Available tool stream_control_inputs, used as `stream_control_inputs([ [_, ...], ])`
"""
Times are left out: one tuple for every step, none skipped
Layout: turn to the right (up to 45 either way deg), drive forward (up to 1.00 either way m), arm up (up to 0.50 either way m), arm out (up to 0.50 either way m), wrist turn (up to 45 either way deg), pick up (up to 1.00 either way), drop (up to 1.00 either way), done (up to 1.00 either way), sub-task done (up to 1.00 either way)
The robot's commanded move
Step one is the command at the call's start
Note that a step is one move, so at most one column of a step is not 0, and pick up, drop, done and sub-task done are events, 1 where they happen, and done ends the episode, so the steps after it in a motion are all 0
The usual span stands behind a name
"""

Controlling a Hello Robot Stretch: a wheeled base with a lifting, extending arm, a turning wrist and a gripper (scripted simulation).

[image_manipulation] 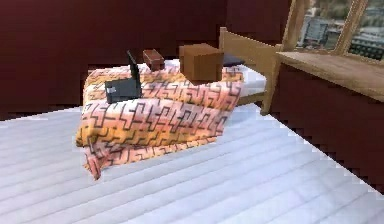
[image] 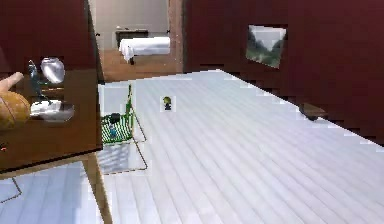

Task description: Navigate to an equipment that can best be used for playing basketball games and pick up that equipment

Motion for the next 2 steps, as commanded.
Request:
stream_control_inputs([
  [0.0,0.45,0.0,0.0,0.0,0.0,0.0,0.0,0.0],
  [-45.0,0.0,0.0,0.0,0.0,0.0,0.0,0.0,0.0],
])
